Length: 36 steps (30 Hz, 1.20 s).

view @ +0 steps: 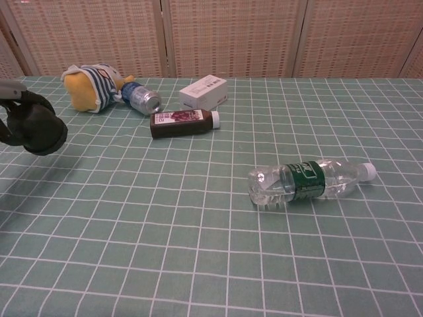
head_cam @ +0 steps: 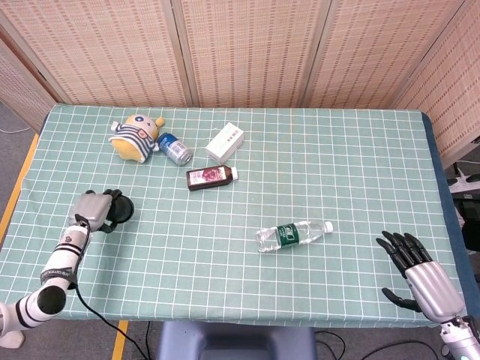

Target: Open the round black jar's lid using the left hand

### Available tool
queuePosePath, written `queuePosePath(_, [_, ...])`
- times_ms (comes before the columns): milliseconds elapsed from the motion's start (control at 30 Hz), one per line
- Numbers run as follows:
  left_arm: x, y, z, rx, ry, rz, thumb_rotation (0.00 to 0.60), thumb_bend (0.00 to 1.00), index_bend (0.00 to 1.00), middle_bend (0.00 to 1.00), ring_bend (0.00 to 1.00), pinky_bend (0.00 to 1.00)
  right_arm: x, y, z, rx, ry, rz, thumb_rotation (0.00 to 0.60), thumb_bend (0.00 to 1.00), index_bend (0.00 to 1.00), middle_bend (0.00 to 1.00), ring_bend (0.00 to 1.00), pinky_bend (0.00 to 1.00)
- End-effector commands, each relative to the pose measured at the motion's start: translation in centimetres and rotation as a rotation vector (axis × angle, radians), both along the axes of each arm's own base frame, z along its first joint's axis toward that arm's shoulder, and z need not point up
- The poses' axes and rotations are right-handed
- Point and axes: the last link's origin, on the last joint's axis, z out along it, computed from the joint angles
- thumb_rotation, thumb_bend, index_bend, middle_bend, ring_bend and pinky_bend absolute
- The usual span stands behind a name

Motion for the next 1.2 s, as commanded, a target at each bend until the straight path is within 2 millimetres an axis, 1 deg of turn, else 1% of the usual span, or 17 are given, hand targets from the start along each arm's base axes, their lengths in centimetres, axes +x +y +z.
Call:
queuePosePath(33, [0.4,-0.8,1.1,-0.165,-0.224,0.098,0.600,0.47,0.80,0.73,0.44,0.19,0.0,0.0,-0.1,0.003,-0.003,0.000,0.600,0.14,0.00,0.00,0.00,0.00])
queuePosePath(133, [0.1,-1.3,0.5,-0.262,-0.285,0.156,0.600,0.47,0.79,0.73,0.44,0.20,0.1,0.1,-0.1,0.006,-0.008,-0.001,0.600,0.14,0.00,0.00,0.00,0.00])
queuePosePath(233, [-0.4,-1.3,-0.1,-0.304,-0.246,0.128,0.600,0.47,0.77,0.71,0.43,0.20,0.1,0.1,-0.1,0.007,-0.008,0.000,0.600,0.14,0.00,0.00,0.00,0.00])
queuePosePath(333, [-0.4,-1.5,-0.8,-0.307,-0.199,0.070,0.600,0.47,0.77,0.70,0.42,0.19,0.1,0.1,0.0,0.004,-0.010,0.000,0.600,0.14,0.00,0.00,0.00,0.00])
queuePosePath(433, [-0.2,-1.8,-1.1,-0.302,-0.184,0.029,0.600,0.47,0.76,0.70,0.42,0.18,0.0,0.1,0.1,0.002,-0.011,-0.002,0.600,0.14,0.00,0.00,0.00,0.00])
queuePosePath(567, [-0.3,-2.1,-1.7,-0.286,-0.149,-0.030,0.600,0.47,0.76,0.70,0.42,0.17,-0.1,0.0,0.0,0.006,-0.009,-0.003,0.600,0.14,0.00,0.00,0.00,0.00])
queuePosePath(767, [-0.8,-2.5,-2.8,-0.302,-0.121,-0.055,0.600,0.47,0.76,0.70,0.42,0.17,-0.1,0.1,0.2,0.002,-0.012,-0.006,0.600,0.14,0.00,0.00,0.00,0.00])
queuePosePath(900, [-1.2,-2.4,-3.3,-0.306,-0.090,-0.068,0.600,0.47,0.76,0.70,0.42,0.17,-0.1,0.1,0.2,0.004,-0.012,-0.004,0.600,0.14,0.00,0.00,0.00,0.00])
queuePosePath(1100, [-1.7,-2.2,-3.6,-0.293,-0.066,-0.073,0.600,0.47,0.72,0.67,0.40,0.17,-0.1,0.1,0.1,0.008,-0.010,-0.006,0.600,0.14,0.00,0.00,0.00,0.00])
queuePosePath(1200, [-1.9,-2.2,-3.7,-0.289,-0.043,-0.090,0.600,0.47,0.67,0.63,0.37,0.17,-0.1,0.0,0.1,0.008,-0.009,-0.008,0.600,0.14,0.00,0.00,0.00,0.00])
